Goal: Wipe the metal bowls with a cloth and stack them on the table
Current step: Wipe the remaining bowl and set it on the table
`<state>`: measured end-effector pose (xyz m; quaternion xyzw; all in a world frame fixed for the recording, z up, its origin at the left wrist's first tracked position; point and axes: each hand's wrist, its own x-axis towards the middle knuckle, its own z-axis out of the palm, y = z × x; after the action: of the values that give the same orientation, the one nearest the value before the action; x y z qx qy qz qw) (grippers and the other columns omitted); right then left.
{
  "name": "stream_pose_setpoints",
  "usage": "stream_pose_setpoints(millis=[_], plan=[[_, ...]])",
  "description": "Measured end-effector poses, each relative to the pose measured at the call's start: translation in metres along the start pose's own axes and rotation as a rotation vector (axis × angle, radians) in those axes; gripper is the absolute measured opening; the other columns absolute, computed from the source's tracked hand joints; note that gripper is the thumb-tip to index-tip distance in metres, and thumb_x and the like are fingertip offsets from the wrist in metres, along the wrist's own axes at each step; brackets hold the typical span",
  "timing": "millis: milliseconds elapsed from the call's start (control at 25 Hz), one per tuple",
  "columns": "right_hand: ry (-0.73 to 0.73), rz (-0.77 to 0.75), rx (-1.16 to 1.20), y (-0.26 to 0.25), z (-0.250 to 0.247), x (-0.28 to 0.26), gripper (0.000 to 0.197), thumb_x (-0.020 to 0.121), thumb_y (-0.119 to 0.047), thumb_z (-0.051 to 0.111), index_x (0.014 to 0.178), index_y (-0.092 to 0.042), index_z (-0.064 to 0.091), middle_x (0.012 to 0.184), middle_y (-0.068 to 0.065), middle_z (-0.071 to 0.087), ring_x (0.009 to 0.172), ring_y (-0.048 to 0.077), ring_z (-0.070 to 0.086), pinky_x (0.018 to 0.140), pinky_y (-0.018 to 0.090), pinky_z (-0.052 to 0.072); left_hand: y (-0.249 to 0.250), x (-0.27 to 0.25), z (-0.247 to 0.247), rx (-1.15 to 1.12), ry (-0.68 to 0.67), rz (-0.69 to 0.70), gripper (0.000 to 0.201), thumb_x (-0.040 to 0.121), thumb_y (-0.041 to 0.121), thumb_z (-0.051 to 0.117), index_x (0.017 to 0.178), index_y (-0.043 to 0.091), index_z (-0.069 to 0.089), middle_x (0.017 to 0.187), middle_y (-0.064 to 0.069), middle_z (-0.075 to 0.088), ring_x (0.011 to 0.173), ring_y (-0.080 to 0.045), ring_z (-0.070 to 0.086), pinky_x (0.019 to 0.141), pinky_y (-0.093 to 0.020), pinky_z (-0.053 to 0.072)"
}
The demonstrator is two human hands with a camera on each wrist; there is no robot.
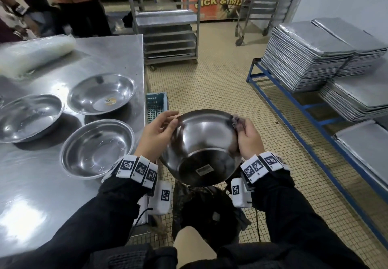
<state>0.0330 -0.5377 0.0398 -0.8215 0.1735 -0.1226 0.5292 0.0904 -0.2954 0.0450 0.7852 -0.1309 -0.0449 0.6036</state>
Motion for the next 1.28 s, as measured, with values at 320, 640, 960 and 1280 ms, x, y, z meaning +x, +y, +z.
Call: stream_pose_setpoints(millis=[320,640,960,1280], plan=[[-0.288,-0.498,-0.351,-0.03,0.022,0.015,0.027,0.101,-0.022,0.038,0.116,-0.008,0.056,0.116,0.007,0.056,0.111,0.023,0.043,0.097,0.036,0.036,0.021,-0.028,0.026,0.431,0.301,0.004,0.031,0.095,0.043,0.055,0.09,0.017,0.072,0.077,0.003,0.068,0.074,-0.015,0.062,0.074,-0.04,0.053],[-0.207,-0.886,-0.321,-0.002,0.053,-0.036,0.038,0.094,-0.03,0.045,0.126,-0.014,0.058,0.13,0.009,0.053,0.124,0.025,0.046,0.107,0.041,0.037,-0.003,-0.072,0.04,0.112,0.601,-0.177,0.018,0.098,0.03,0.055,0.088,0.026,0.07,0.068,0.021,0.063,0.072,0.004,0.057,0.071,-0.018,0.043],[-0.409,-0.005,-0.042,0.038,0.028,-0.013,0.049,0.1,-0.049,0.024,0.133,-0.025,0.051,0.13,0.002,0.056,0.119,0.023,0.052,0.103,0.038,0.04,-0.005,-0.108,0.041,-0.176,0.701,-0.22,0.032,0.1,0.027,0.052,0.074,0.009,0.06,0.075,-0.008,0.05,0.073,-0.017,0.043,0.063,-0.027,0.036],[-0.249,-0.878,-0.391,-0.017,0.052,-0.057,0.042,0.095,-0.046,0.035,0.127,-0.03,0.056,0.141,0.0,0.043,0.132,0.026,0.032,0.11,0.047,0.023,0.02,-0.098,0.043,0.045,0.682,-0.185,0.03,0.098,0.03,0.053,0.073,0.035,0.07,0.076,0.007,0.069,0.079,-0.011,0.061,0.08,-0.032,0.048]])
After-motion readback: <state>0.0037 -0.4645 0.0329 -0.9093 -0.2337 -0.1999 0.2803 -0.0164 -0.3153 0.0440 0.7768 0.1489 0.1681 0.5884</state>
